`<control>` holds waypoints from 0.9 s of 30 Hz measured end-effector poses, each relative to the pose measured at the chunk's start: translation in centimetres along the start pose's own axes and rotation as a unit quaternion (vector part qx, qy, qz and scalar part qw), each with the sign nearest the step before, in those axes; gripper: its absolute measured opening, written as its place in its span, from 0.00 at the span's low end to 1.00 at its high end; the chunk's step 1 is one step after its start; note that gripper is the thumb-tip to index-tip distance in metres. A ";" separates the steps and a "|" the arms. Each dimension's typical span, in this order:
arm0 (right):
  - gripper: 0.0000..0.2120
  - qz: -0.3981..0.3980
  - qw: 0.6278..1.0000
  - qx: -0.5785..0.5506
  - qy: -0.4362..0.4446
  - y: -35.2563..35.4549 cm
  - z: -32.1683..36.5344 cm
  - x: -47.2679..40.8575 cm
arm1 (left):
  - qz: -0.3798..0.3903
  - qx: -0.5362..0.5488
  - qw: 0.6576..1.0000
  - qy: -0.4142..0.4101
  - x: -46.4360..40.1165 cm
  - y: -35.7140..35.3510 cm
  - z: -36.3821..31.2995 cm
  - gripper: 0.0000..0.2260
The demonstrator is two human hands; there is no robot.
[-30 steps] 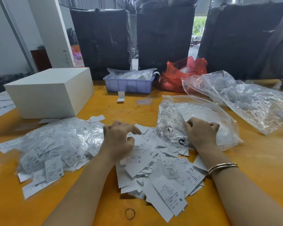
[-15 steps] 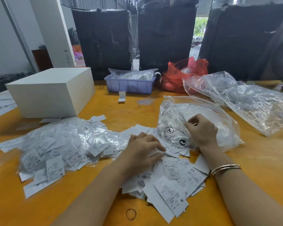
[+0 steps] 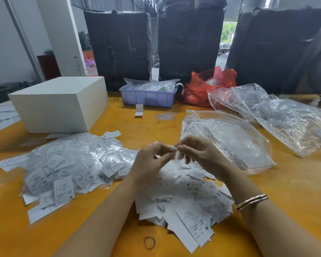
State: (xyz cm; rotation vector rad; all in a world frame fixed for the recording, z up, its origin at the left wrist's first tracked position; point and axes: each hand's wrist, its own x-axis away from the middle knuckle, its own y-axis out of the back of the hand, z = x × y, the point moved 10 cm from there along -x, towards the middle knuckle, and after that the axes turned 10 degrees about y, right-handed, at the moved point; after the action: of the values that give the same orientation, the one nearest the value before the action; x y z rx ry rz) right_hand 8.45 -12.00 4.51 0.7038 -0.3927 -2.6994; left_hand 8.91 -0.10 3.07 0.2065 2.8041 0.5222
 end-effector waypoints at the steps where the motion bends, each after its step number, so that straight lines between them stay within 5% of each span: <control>1: 0.09 0.023 0.999 0.025 -0.036 0.3 -0.6 0.2 | -0.013 0.032 0.999 0.018 -0.1 0.5 0.5 0.03; 3: 0.15 0.121 0.979 0.103 -0.128 0.7 -2.2 1.4 | -0.022 0.095 0.993 0.060 -0.3 1.0 1.5 0.01; 6: 0.20 0.295 0.888 0.278 -0.219 0.8 -4.1 4.2 | -0.018 0.134 0.986 0.099 -0.5 1.2 2.1 0.04; 8: 0.20 0.323 0.859 0.325 -0.230 0.2 -4.5 4.5 | -0.015 0.141 0.985 0.100 -0.5 1.1 2.2 0.05; 16: 0.11 0.293 0.893 0.284 -0.191 -0.7 -4.0 3.6 | 0.022 0.170 0.979 0.108 -0.5 0.5 1.9 0.13; 22: 0.07 0.117 0.985 0.024 -0.122 0.1 -2.0 1.7 | 0.049 0.232 0.961 0.141 -0.4 -0.1 2.5 0.23; 27: 0.12 -0.121 0.990 -0.058 -0.051 1.8 -1.5 0.7 | 0.025 0.202 0.964 0.169 -0.5 -0.1 3.2 0.18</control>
State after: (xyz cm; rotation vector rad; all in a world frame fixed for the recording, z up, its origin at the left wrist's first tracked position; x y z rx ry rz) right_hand 9.10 -14.21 3.59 0.6177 -0.1802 -2.9674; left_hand 10.35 0.78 0.28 0.2945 3.2226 -0.0215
